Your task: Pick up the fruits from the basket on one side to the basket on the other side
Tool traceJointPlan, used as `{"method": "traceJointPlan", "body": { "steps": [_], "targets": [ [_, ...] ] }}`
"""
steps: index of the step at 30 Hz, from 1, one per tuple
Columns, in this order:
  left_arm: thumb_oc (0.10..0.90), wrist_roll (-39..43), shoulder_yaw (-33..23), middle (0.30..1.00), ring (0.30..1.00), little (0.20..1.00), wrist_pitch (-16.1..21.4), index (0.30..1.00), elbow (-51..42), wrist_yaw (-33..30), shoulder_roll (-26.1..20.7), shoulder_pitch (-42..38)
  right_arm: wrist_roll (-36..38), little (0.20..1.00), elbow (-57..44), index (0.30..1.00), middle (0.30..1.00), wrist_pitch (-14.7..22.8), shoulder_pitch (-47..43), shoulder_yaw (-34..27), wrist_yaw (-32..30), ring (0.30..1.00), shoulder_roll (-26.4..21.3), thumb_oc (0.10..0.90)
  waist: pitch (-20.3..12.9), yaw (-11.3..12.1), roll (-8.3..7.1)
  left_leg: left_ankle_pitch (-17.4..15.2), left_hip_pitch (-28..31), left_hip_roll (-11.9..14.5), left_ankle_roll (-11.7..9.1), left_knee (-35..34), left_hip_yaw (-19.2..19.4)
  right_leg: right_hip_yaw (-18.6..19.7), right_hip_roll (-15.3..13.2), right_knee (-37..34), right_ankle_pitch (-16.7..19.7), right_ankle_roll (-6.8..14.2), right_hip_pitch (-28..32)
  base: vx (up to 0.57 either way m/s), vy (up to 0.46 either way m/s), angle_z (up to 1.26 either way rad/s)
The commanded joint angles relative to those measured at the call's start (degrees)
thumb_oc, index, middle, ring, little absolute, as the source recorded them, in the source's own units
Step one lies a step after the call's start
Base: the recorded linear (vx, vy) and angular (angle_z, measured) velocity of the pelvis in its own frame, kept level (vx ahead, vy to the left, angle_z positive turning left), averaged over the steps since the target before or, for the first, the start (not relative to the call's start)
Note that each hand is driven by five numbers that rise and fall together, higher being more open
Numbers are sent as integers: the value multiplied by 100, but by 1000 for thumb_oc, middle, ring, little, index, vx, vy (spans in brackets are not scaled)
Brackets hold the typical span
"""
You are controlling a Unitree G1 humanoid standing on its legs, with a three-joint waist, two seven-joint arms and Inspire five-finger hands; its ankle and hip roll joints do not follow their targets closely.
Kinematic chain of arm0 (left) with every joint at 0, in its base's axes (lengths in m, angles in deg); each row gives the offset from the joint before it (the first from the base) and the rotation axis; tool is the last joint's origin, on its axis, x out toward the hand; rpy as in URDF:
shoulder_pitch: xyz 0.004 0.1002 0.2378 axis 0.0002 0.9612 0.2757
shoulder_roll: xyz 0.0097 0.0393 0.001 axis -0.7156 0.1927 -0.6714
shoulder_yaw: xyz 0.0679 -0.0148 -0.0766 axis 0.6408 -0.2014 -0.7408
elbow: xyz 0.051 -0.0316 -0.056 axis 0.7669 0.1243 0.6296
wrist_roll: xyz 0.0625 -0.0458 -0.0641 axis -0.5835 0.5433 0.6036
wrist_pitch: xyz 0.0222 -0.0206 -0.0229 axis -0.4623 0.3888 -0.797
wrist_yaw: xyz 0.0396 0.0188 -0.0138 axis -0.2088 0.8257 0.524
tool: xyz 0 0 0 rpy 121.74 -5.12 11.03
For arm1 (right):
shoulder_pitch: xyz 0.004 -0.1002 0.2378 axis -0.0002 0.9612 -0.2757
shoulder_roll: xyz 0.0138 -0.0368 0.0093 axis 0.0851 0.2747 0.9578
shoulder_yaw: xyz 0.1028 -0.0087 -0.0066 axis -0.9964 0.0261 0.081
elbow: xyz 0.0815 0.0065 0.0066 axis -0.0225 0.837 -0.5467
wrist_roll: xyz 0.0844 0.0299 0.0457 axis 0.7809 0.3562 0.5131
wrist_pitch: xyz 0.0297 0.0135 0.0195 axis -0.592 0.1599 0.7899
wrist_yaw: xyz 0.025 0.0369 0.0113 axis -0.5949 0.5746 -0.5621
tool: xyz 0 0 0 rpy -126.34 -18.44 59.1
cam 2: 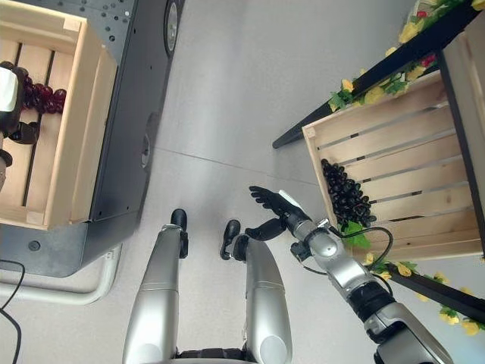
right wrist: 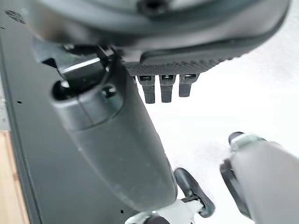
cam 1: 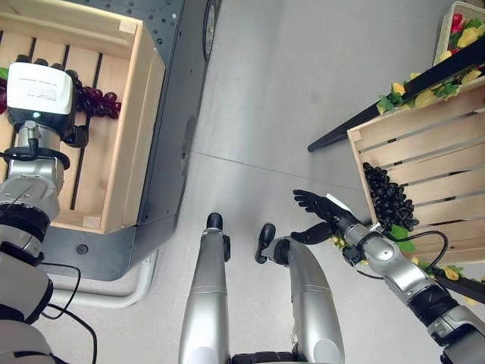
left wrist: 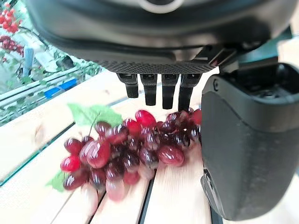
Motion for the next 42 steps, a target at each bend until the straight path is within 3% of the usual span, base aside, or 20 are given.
{"method": "traceJointPlan", "body": {
  "steps": [1, 11, 12, 13, 14, 24, 28, 34, 38, 42],
  "targets": [
    [800, -252, 26, 900, 900, 900, -436, 900, 194, -55, -788, -597, 368, 900, -628, 900, 900, 576, 247, -252, -201, 900, -390, 800, -63, 97, 43, 60, 505, -166, 502, -645, 404, -172, 65, -156, 290, -147, 482, 0, 0, 0],
    [800, -178, 205, 900, 900, 900, -4, 900, 165, 818, -840, -670, 451, 900, -870, 900, 900, 645, 324, -396, -277, 900, -412, 800, -63, 131, -36, 61, 382, -188, 514, -656, 283, -258, 75, -140, 308, -108, 403, 5, -9, 2],
    [595, -38, 189, 592, 592, 592, 52, 592, 165, 882, -840, -618, 472, 900, -906, 900, 900, 621, 309, -423, -284, 900, -434, 800, -63, 131, -36, 66, 380, -201, 511, -665, 267, -258, 77, -142, 310, -102, 403, 9, -9, 7],
    [595, -16, 186, 592, 592, 592, 70, 592, 170, 895, -839, -610, 477, 900, -911, 900, 900, 619, 306, -422, -291, 900, -437, 800, -63, 132, -36, 66, 382, -203, 511, -666, 265, -259, 77, -143, 312, -100, 404, 15, -19, 7],
    [400, 109, 186, 300, 300, 300, 288, 300, 235, 1057, -841, -592, 486, 900, -915, 900, 900, 635, 318, -461, -294, 900, -447, 800, -63, 129, -34, 57, 414, -212, 514, -691, 263, -257, 80, -166, 324, -88, 432, 11, -17, 3],
    [400, 720, -205, 300, 300, 300, 1008, 300, 227, 978, -800, -177, 597, 900, -1019, 900, 900, 674, 395, -662, -270, 900, -516, 800, -63, 120, 61, 12, 715, -262, 519, -773, 342, -231, 60, -252, 294, -87, 694, 0, 0, 0],
    [400, 1083, -800, 300, 300, 300, 1354, 300, 277, 657, -753, 248, 520, 900, -1207, 900, 900, 694, 566, -806, -230, 900, -488, 800, -63, 131, 130, -26, 921, -294, 529, -794, 381, -215, 26, -299, 273, -80, 867, -1, -8, -1],
    [400, 1357, -1563, 300, 300, 300, 1284, 300, 438, 708, -555, 1009, 457, 900, -1540, 900, 900, 662, 508, -916, -318, 900, -415, 800, -63, 134, 215, -23, 1258, -310, 525, -938, 446, -167, 16, -403, 258, -82, 1138, -8, -16, -3],
    [400, 2481, -2247, 300, 300, 300, 1455, 300, 698, 562, -350, 1309, 384, 900, -1718, 900, 900, 551, 477, -921, -353, 900, -266, 800, -63, 116, 265, -34, 1539, -318, 541, -1029, 500, -111, -3, -440, 253, -80, 1343, -9, -24, -3],
    [400, 3680, -3097, 300, 300, 300, 1909, 300, 945, 575, -119, 1621, 246, 900, -1806, 900, 900, 545, 591, -863, -402, 900, -113, 800, -63, 122, 271, -25, 1948, -329, 537, -1237, 505, -71, -5, -610, 256, -59, 1700, -9, -61, -6]
  ]
}}
